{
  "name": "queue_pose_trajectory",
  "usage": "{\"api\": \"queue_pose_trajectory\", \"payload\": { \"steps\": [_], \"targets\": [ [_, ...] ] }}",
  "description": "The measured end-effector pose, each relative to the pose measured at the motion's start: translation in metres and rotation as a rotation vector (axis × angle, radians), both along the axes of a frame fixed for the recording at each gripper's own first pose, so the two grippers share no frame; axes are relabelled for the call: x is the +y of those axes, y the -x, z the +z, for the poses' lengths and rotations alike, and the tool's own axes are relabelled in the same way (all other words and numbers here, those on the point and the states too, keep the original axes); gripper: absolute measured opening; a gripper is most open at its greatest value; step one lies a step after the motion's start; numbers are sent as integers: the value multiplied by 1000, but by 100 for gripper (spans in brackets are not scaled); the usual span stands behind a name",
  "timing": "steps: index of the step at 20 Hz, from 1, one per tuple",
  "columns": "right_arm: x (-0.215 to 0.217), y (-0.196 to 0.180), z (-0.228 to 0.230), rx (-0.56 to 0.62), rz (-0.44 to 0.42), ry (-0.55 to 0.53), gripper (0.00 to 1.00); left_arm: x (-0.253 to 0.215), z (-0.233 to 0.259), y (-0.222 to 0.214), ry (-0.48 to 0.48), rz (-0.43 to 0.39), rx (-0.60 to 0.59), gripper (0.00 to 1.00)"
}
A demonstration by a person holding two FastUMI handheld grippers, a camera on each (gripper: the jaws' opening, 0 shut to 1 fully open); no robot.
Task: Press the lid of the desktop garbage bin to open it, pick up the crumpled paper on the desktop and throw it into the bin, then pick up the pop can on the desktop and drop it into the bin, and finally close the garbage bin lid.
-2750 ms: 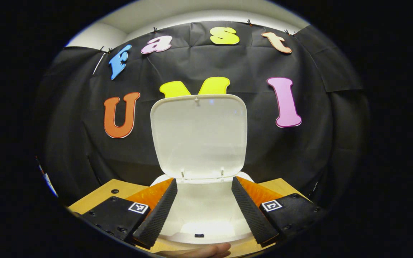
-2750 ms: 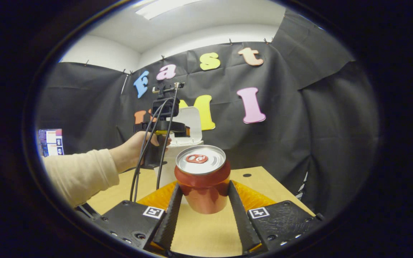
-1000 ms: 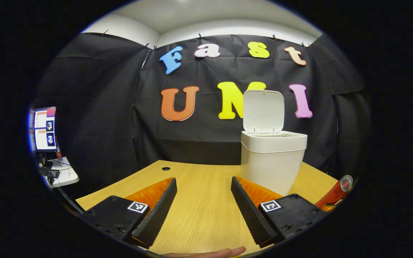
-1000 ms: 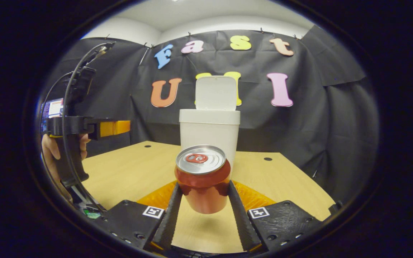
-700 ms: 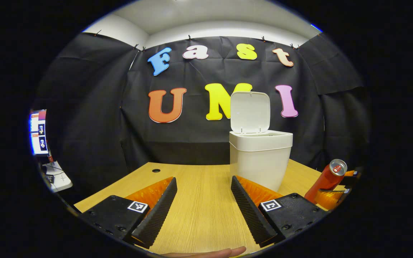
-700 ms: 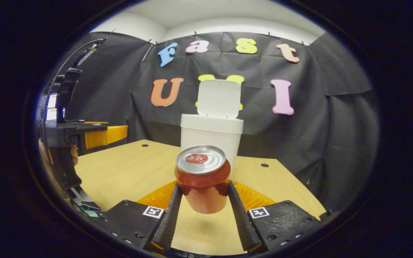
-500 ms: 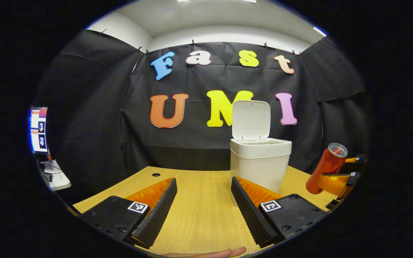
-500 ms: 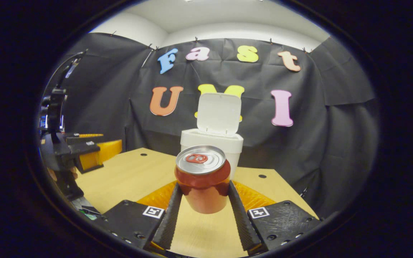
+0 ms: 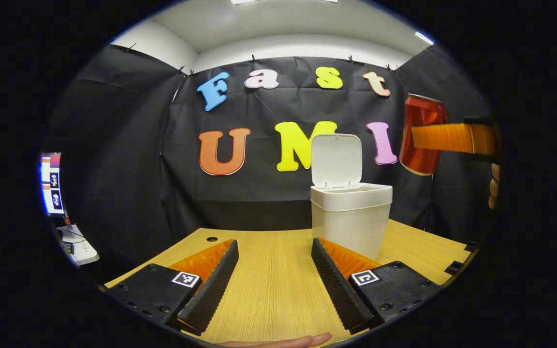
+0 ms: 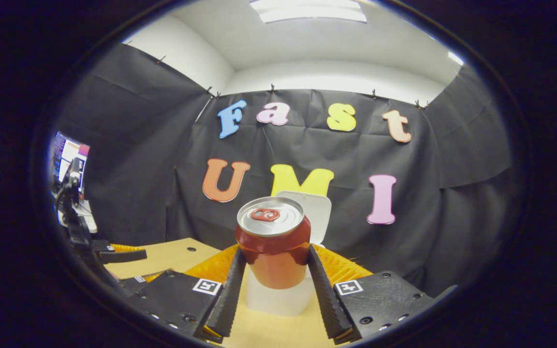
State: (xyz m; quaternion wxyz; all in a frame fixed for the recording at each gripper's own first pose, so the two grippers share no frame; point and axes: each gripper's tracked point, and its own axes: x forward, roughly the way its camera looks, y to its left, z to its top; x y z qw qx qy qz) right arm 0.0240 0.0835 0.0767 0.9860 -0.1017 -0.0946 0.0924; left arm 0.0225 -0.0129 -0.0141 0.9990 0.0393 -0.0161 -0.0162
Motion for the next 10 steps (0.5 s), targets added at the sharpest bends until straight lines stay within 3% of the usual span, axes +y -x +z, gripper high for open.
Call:
{"api": "queue_pose_trajectory", "payload": {
  "steps": [6,10],
  "targets": [
    [45,-33,52,22,68,-16,72,6,4,0,1,3,-16,98],
    [55,-66,92,92,56,-53,70,16,6,2,18,21,-19,98]
  ]
}}
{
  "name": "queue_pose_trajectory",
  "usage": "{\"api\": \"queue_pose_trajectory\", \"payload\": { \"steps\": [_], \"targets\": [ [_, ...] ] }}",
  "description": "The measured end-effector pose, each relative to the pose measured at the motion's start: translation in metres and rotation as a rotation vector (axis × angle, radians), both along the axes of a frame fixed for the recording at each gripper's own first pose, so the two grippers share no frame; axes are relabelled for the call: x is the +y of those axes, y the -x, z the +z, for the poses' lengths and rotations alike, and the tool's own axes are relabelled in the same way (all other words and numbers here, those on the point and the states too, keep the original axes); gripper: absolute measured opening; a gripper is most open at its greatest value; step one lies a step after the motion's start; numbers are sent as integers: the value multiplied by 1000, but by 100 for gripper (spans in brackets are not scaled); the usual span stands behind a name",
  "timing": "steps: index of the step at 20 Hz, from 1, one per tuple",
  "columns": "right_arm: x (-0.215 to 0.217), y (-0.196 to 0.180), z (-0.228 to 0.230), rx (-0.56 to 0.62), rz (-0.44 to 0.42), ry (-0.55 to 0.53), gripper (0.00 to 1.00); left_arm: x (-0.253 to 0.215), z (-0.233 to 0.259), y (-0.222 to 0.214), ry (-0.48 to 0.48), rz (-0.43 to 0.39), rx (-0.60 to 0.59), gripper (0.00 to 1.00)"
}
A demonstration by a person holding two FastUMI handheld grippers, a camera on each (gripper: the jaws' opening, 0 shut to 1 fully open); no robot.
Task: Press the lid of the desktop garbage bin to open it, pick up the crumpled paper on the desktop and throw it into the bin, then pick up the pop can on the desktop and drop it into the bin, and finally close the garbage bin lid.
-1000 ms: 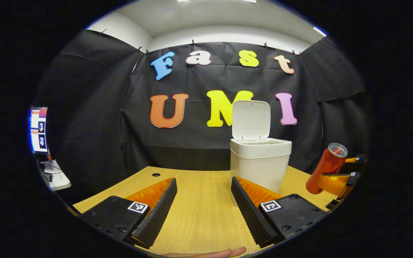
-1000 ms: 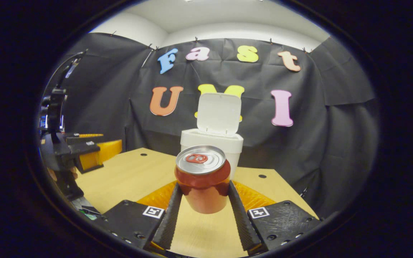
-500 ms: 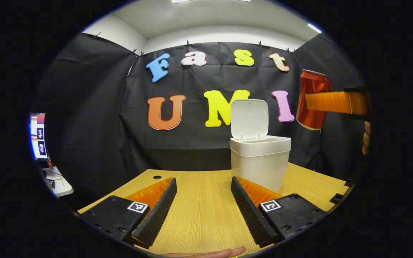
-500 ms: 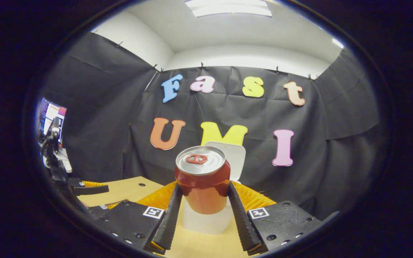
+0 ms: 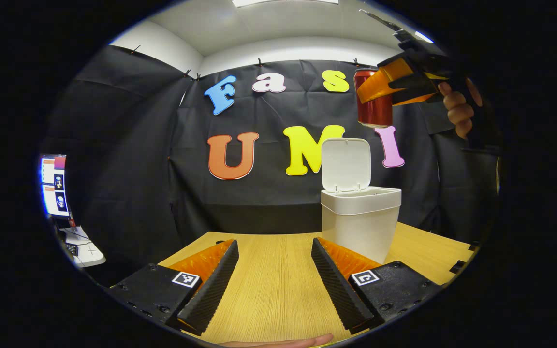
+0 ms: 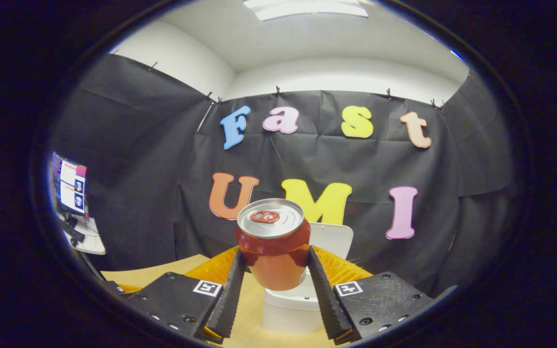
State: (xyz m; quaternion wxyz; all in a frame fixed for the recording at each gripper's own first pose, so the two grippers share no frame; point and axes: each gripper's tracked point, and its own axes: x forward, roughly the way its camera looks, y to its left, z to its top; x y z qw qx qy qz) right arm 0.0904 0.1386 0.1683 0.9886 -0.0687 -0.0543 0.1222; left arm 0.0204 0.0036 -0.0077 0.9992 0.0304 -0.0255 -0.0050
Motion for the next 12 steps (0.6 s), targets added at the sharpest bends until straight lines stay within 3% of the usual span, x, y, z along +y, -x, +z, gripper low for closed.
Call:
{"api": "queue_pose_trajectory", "payload": {
  "steps": [3,6,12],
  "targets": [
    [1,-39,15,123,-38,-55,71,-4,-2,0,15,-43,3,98],
    [-17,-77,37,161,-153,-32,70,3,0,0,1,-30,-5,98],
    [-33,-155,9,284,-257,-64,70,-2,-15,-7,-2,-38,42,98]
  ]
}}
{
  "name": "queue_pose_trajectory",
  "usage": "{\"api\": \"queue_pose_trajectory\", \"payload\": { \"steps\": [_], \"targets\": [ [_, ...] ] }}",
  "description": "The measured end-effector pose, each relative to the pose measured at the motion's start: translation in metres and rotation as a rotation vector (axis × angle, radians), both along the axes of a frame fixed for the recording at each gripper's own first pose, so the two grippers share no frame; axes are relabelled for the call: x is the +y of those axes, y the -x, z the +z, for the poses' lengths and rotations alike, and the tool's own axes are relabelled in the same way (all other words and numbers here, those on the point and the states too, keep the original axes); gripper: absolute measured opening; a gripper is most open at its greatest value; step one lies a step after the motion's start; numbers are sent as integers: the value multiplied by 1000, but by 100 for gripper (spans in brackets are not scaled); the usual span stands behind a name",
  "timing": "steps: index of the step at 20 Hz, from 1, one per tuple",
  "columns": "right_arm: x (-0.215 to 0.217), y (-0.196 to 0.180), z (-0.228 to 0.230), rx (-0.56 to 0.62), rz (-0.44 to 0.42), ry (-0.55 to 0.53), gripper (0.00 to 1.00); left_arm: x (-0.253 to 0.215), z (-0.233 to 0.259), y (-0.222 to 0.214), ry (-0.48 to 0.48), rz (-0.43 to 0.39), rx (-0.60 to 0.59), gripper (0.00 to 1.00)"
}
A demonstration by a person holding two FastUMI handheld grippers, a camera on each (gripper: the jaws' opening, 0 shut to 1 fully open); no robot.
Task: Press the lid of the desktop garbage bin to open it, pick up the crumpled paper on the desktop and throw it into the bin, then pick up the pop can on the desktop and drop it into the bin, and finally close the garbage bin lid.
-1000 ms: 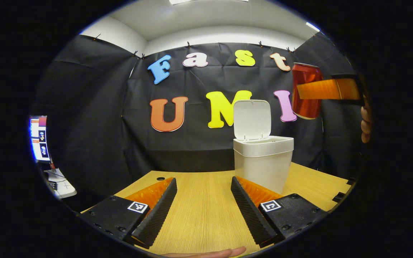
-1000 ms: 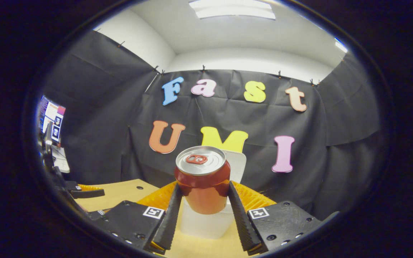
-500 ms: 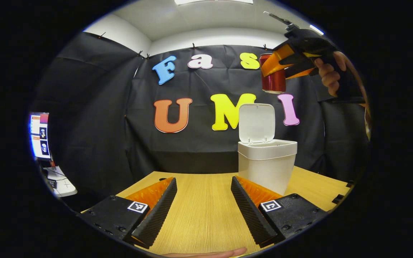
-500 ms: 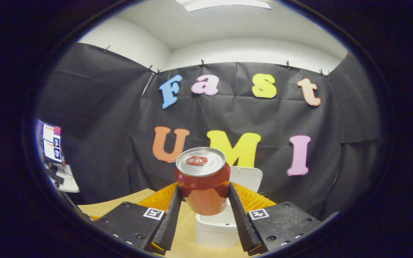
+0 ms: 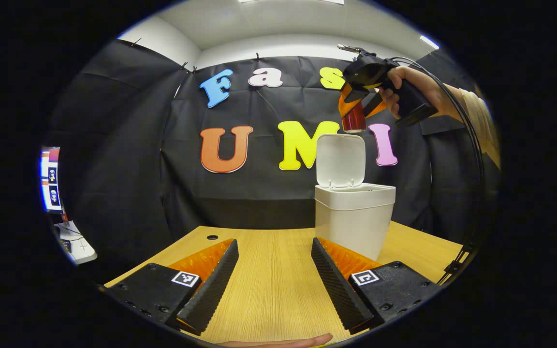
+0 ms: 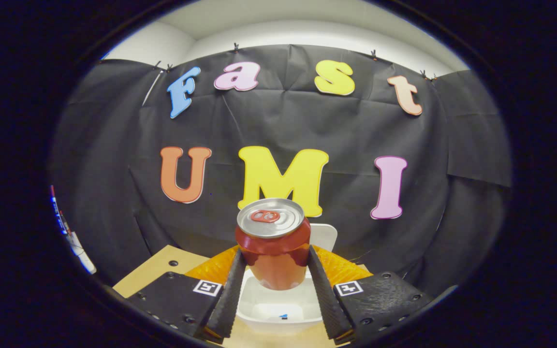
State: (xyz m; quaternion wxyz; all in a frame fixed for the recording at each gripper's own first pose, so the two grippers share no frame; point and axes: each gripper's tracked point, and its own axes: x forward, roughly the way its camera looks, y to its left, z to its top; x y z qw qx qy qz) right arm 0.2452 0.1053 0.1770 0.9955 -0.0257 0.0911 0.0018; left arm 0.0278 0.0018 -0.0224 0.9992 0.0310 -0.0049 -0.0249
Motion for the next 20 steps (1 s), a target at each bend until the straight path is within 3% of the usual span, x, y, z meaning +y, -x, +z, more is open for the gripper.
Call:
{"api": "queue_pose_trajectory", "payload": {
  "steps": [3,6,11,17,20],
  "targets": [
    [-6,-31,-37,91,-29,-50,71,8,-5,-3,-47,37,6,98],
    [-7,-52,-73,176,-15,-62,71,-5,-15,-7,-38,-7,39,98],
    [-18,-67,-106,241,-37,-51,71,-8,-26,-11,-43,-2,78,98],
    [-19,-67,-115,261,-36,-60,70,-16,-39,-12,-49,-7,130,98],
    [-11,-62,-102,241,-9,-83,77,-8,-43,-14,-48,14,153,98]
  ]
}}
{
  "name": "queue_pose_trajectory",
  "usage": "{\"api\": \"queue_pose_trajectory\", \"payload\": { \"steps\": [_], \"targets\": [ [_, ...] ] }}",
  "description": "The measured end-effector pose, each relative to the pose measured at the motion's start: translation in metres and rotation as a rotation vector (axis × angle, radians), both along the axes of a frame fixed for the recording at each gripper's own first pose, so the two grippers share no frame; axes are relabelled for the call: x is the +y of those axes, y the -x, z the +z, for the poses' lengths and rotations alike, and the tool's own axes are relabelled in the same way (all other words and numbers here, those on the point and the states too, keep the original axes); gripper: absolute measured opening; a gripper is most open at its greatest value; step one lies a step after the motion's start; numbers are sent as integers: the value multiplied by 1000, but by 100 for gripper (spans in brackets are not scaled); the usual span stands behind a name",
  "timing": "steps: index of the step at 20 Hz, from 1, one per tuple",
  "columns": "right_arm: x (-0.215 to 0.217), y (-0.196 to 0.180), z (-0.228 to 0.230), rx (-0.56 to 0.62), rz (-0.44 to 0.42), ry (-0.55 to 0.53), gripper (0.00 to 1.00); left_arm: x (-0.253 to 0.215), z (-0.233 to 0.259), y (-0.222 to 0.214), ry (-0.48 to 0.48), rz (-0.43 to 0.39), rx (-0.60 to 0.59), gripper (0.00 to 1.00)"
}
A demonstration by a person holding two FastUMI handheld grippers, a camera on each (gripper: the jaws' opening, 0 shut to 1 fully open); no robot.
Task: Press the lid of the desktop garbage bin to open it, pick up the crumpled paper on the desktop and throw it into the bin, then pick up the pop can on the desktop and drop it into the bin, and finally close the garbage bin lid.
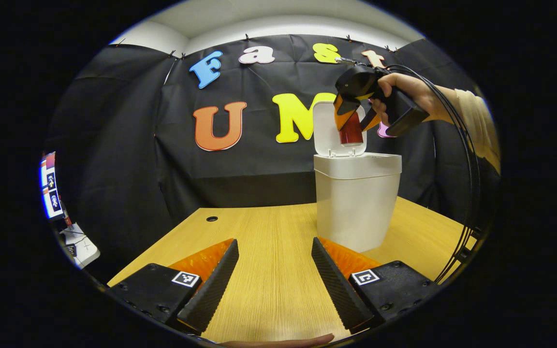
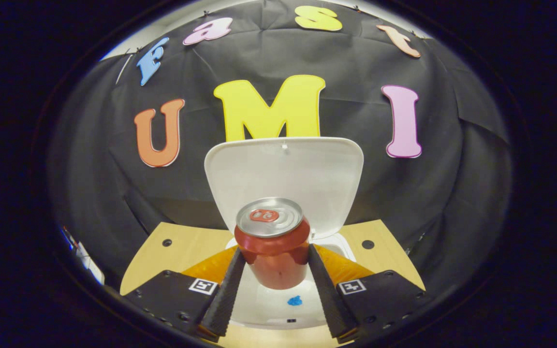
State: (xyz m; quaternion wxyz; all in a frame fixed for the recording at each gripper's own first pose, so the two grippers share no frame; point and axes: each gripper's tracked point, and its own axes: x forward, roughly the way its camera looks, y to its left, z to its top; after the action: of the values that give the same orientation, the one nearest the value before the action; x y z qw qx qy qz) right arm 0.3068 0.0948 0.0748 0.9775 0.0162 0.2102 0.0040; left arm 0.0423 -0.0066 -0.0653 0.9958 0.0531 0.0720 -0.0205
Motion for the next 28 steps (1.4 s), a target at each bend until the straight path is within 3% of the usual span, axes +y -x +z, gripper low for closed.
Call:
{"api": "queue_pose_trajectory", "payload": {
  "steps": [4,7,9,10,13,14,18,24,28],
  "targets": [
    [4,6,27,-52,12,-21,80,14,-4,-1,13,37,19,98],
    [7,11,65,-138,42,-32,92,19,-2,0,28,49,22,98],
    [14,13,95,-210,75,-50,96,10,-4,1,58,31,37,98],
    [16,11,109,-250,82,-61,92,3,-3,3,58,13,32,98],
    [14,2,137,-319,79,-88,95,-17,-3,6,31,-33,35,98],
    [13,-5,140,-320,69,-97,92,-22,-2,7,26,-45,31,99],
    [-4,-40,141,-315,12,-83,95,-36,-6,8,29,-74,40,99],
    [-8,-77,124,-312,-17,-145,96,-36,-6,10,43,-67,58,98],
    [-9,-80,108,-304,-39,25,96,-37,3,10,24,-79,20,98]
  ]
}}
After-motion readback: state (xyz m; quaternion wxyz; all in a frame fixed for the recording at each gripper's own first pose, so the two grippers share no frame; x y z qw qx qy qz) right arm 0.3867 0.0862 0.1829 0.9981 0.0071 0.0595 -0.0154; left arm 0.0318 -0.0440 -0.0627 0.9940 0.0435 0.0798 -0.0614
